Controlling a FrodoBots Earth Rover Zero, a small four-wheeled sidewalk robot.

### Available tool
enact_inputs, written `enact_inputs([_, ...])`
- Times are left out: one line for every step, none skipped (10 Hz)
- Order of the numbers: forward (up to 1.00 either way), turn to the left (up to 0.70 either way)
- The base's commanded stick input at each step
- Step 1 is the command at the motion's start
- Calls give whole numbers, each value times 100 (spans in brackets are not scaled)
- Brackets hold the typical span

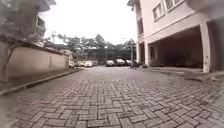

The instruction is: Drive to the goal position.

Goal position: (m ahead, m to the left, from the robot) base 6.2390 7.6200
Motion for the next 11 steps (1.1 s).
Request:
enact_inputs([50, 0])
enact_inputs([50, 0])
enact_inputs([50, 0])
enact_inputs([50, 0])
enact_inputs([50, 0])
enact_inputs([50, 0])
enact_inputs([50, 0])
enact_inputs([50, 0])
enact_inputs([50, 0])
enact_inputs([50, 0])
enact_inputs([50, 0])
